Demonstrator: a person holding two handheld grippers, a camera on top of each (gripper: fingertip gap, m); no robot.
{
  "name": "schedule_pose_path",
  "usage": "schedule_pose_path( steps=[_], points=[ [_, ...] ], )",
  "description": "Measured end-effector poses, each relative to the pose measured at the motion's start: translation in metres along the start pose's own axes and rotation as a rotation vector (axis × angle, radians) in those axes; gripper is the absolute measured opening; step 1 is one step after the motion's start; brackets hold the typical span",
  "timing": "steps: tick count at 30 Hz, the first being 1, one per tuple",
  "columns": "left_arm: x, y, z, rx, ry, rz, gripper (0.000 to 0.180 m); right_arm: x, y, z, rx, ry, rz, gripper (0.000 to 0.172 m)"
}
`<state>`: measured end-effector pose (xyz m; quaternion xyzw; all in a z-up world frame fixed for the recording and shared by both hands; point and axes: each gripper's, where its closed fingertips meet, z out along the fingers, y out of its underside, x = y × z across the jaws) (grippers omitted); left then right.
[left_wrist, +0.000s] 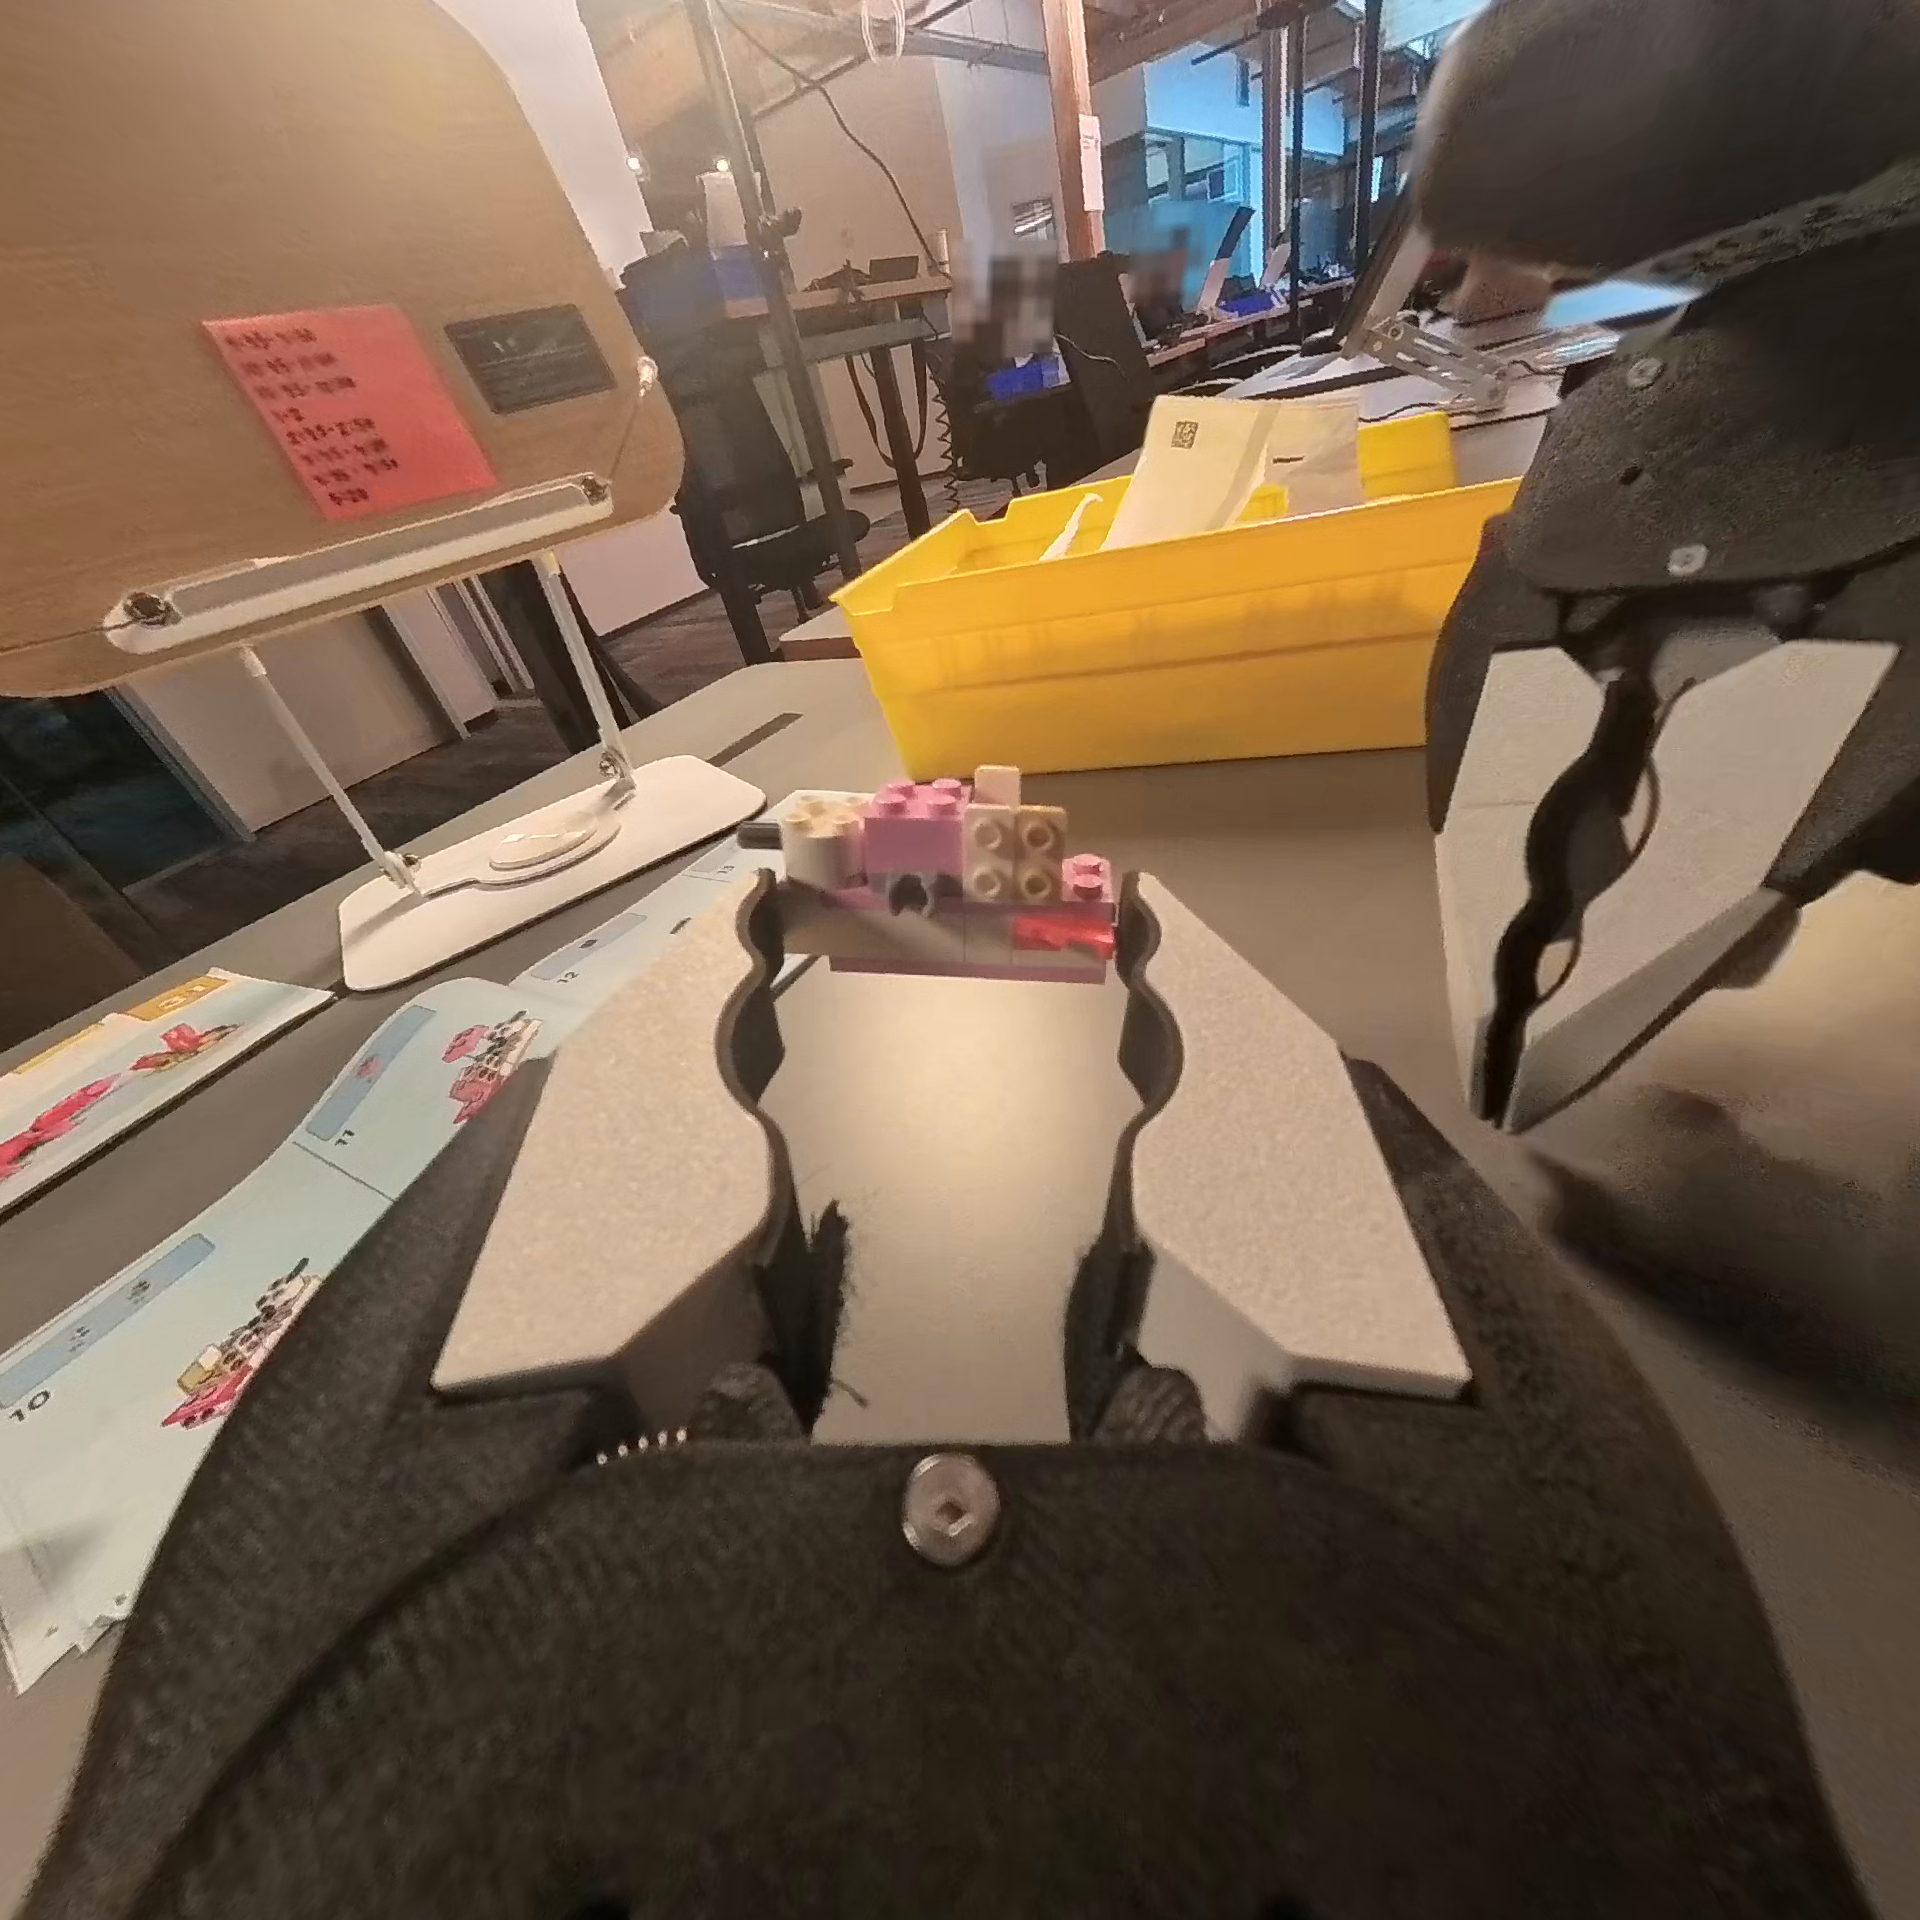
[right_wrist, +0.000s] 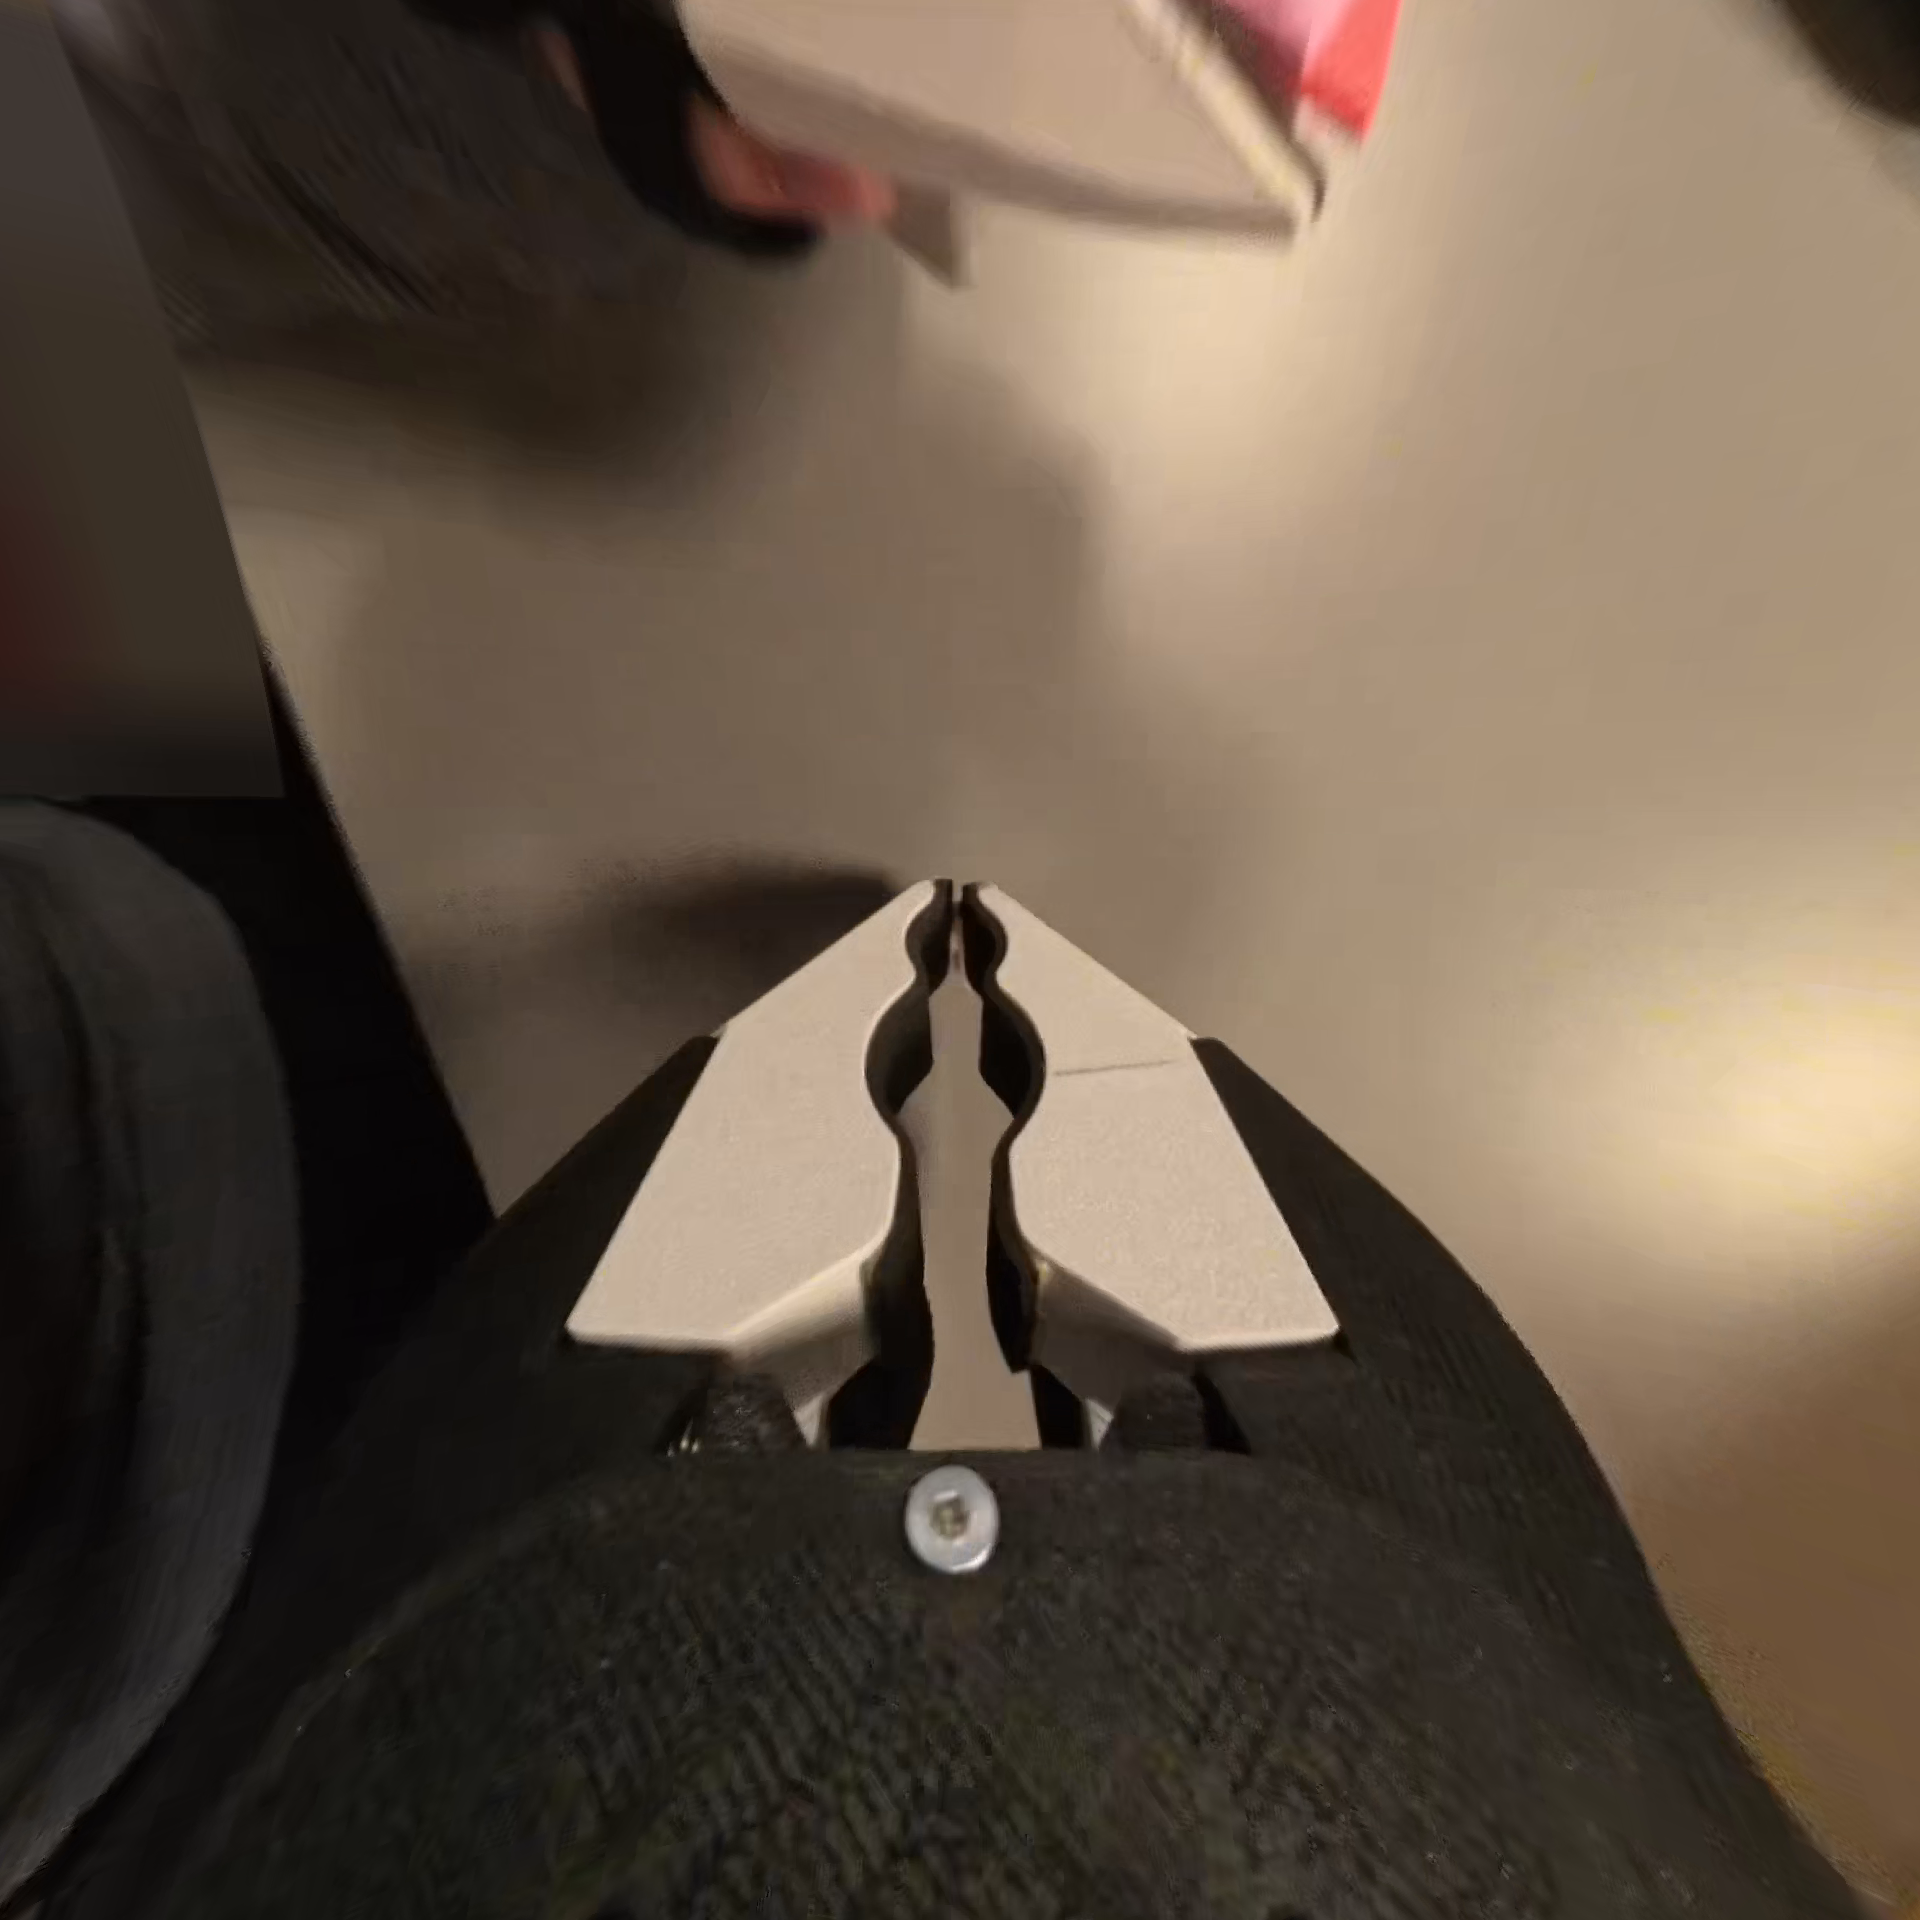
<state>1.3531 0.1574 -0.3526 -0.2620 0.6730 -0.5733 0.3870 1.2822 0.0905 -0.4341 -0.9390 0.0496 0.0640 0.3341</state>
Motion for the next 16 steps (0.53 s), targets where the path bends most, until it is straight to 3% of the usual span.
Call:
schedule_pose_path(
  steps=[2, 4, 10, 14, 16],
  points=[
    [-0.001, 0.0, 0.0, 0.002, 0.0, -0.011, 0.064, -0.009, -0.02, -0.004, 0.183, -0.103, 0.027, 0.0],
    [-0.001, 0.0, 0.0, 0.002, 0.001, -0.019, 0.064, -0.013, -0.023, -0.003, 0.273, -0.174, 0.02, 0.0],
    [0.0, 0.001, 0.001, -0.004, 0.009, -0.018, 0.064, -0.025, -0.015, 0.006, 0.304, -0.293, -0.083, 0.0],
    [0.003, 0.004, 0.002, -0.022, 0.036, -0.028, 0.064, -0.036, -0.053, -0.026, 0.574, -0.3, -0.197, 0.0],
    [0.014, 0.004, 0.003, -0.024, 0.116, -0.054, 0.064, -0.035, -0.076, -0.051, 0.749, -0.269, -0.23, 0.0]
  ],
)
